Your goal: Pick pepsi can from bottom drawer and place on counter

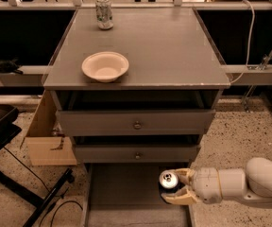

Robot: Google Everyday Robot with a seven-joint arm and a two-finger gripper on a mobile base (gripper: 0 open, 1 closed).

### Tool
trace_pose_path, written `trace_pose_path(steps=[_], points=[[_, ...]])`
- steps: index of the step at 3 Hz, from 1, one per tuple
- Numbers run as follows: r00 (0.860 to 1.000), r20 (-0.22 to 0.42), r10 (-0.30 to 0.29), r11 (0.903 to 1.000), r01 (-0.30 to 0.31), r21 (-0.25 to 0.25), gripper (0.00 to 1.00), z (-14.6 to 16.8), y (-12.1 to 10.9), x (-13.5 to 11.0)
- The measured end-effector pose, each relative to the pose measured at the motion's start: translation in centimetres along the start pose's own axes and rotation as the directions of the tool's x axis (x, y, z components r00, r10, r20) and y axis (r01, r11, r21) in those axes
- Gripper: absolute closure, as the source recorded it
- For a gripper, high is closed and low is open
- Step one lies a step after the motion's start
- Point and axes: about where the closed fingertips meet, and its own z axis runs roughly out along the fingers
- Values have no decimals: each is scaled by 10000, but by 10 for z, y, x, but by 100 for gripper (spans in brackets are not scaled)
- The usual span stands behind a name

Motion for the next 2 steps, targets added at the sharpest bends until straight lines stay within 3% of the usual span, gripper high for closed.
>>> trace_pose_path(steps=[1, 2], points=[[9996, -128, -245, 9982, 252, 538, 100, -22, -9, -39], [9994, 289, 165, 9795, -220, 2004, 100, -84, -43, -136]])
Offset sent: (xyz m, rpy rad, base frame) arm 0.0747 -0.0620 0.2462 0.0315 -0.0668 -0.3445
